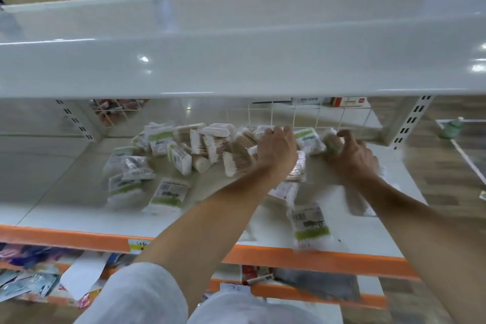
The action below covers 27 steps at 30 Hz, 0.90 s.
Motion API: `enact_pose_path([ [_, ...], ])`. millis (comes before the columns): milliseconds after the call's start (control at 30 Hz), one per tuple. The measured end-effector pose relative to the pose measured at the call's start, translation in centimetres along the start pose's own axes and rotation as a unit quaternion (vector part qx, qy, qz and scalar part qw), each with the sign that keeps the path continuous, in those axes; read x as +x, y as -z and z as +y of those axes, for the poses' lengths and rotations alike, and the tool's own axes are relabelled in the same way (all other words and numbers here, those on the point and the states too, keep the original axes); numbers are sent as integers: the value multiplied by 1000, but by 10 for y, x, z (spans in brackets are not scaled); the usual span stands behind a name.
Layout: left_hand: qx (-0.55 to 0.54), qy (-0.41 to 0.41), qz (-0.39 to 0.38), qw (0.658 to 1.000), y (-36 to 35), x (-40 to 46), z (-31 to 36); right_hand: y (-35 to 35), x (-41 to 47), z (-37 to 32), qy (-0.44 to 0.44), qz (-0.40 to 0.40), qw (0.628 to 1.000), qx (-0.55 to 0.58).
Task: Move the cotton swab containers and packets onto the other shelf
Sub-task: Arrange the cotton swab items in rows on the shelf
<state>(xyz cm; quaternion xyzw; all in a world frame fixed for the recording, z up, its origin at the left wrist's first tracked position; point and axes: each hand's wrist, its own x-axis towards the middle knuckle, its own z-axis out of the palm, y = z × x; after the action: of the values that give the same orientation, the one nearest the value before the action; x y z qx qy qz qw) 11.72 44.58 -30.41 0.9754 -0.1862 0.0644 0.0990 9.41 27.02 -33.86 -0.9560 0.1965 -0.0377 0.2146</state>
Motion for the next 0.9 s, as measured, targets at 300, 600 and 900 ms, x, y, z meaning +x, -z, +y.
enact_pose_path([
  [300, 103, 1, -70, 992, 6, 12, -1, 15, -10, 8, -21, 8, 982, 190],
  [600, 126, -25, -28, 991, -7, 22, -18, 37, -22, 6, -104, 16, 866, 489],
  [900, -545, 139, -95, 822, 24, 12, -52, 22, -47, 0, -115, -143, 694, 696],
])
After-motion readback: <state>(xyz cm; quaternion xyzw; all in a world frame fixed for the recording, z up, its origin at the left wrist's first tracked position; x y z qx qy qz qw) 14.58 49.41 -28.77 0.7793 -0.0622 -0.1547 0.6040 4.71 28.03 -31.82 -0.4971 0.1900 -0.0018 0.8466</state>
